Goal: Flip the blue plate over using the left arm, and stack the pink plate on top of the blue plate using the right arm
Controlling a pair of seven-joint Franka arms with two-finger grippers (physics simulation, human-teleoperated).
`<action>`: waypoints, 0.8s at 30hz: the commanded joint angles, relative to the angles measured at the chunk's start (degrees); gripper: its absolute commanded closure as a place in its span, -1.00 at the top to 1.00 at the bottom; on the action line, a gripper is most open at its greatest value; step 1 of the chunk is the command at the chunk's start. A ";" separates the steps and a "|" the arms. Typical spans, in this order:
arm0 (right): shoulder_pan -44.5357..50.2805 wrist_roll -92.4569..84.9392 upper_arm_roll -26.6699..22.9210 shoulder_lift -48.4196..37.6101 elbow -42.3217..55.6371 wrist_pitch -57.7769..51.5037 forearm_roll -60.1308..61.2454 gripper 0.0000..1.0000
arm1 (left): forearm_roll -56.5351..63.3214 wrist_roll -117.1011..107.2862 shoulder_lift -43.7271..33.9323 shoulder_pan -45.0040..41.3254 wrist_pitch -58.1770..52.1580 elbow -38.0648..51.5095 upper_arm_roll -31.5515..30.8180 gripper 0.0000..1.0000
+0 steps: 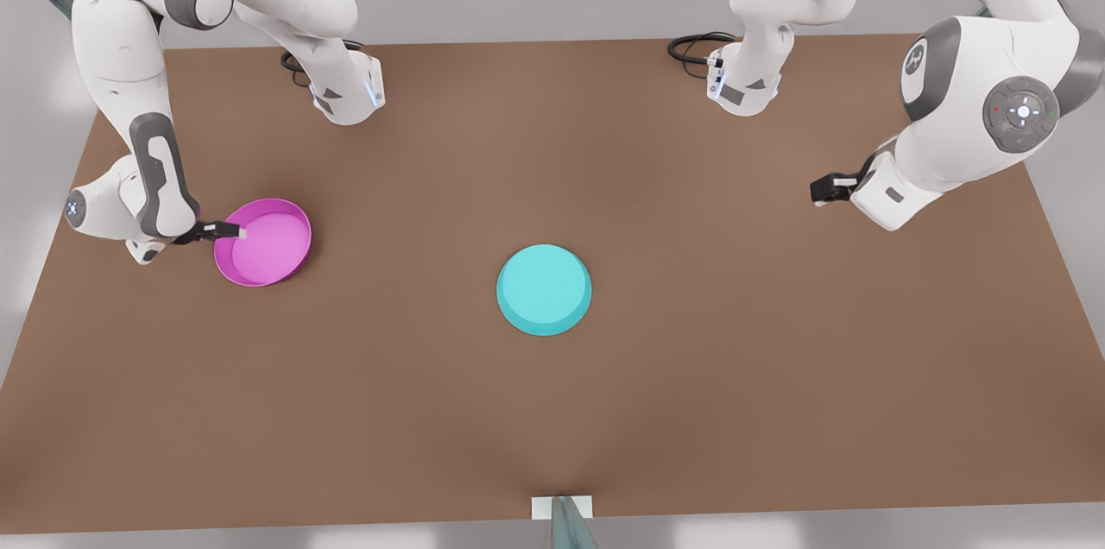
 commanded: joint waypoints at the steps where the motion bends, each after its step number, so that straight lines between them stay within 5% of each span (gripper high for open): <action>1: 0.00 -10.56 -0.01 0.02 0.33 -0.36 0.08 1.00 | -0.51 8.85 -0.05 -0.04 -0.19 0.02 -0.01 1.00; 11: 0.35 -10.20 0.08 1.07 1.30 -0.54 -0.01 -0.41 | -0.15 8.58 0.30 0.04 -1.50 0.72 0.34 1.00; 14: 0.35 -10.29 0.17 1.51 1.91 -0.54 -0.10 -0.57 | -0.24 8.58 0.12 -0.05 -1.59 0.72 0.34 1.00; 24: 2.28 -9.33 1.22 -0.25 6.13 -8.36 0.51 -0.57 | -0.51 8.76 0.30 0.04 -1.94 0.72 0.34 1.00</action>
